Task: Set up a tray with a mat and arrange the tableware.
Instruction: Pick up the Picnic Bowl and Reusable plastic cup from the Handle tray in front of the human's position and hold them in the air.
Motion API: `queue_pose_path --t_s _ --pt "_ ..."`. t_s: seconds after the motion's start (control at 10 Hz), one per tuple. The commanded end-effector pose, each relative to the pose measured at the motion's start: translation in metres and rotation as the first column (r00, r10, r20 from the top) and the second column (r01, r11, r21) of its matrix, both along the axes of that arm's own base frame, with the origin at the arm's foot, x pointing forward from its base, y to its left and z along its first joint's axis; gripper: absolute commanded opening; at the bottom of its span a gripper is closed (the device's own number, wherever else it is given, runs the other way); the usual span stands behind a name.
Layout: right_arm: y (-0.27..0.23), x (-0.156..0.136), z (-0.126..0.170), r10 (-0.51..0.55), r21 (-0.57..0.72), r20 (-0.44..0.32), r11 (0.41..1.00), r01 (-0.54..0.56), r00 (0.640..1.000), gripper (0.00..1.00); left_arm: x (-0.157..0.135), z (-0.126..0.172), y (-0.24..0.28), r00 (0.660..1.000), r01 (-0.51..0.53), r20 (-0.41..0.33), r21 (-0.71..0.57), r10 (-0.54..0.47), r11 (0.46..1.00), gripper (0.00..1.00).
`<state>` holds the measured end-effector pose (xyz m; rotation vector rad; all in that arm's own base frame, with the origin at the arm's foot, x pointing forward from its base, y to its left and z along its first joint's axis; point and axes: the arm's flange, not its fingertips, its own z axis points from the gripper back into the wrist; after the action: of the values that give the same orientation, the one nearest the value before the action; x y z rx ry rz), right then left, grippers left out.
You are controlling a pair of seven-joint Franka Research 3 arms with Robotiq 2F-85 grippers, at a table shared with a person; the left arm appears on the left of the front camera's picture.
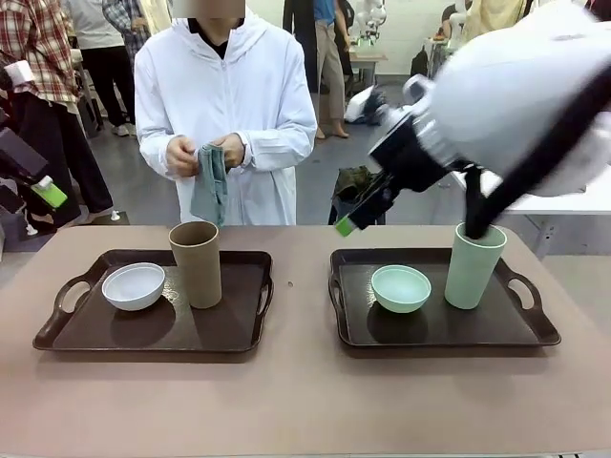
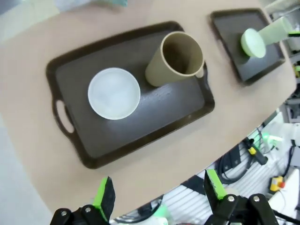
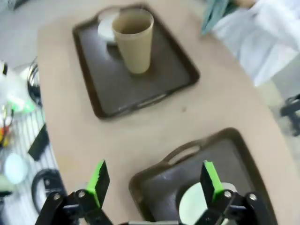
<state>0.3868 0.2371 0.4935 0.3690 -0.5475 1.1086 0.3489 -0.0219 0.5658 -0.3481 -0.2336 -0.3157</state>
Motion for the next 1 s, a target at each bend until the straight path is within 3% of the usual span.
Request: queue_pose_path --t_s 0.0,0.2,0.3,0.8,0.9 --pt "0.028 0.042 0.0 0.112 -0.047 -0.076 0.992 -0.116 0.991 1.0 0.018 -0.003 -0.004 0.995 -0.075 -0.067 0.071 0.08 0.995 1.0" --pt "0.044 0.05 -0.023 0.149 0.013 -0.152 0.989 -0.149 0.977 1.0 0.023 -0.013 -0.007 0.992 -0.094 -0.075 0.105 0.102 0.99 1.0" --pt "0.035 0.041 -0.026 0.089 -0.049 -0.094 0.994 -0.094 0.992 1.0 0.018 -0.015 -0.005 0.996 -0.054 -0.063 0.045 0.057 0.998 1.0" --pt "0.038 0.048 -0.022 0.094 -0.044 -0.111 0.994 -0.1 0.989 1.0 0.018 -0.015 -0.005 0.996 -0.054 -0.063 0.045 0.057 0.998 1.0" --pt "0.043 0.056 -0.037 0.243 0.028 0.067 0.969 -0.246 0.968 1.0 0.02 -0.015 -0.005 0.995 -0.065 -0.067 0.056 0.069 0.996 1.0"
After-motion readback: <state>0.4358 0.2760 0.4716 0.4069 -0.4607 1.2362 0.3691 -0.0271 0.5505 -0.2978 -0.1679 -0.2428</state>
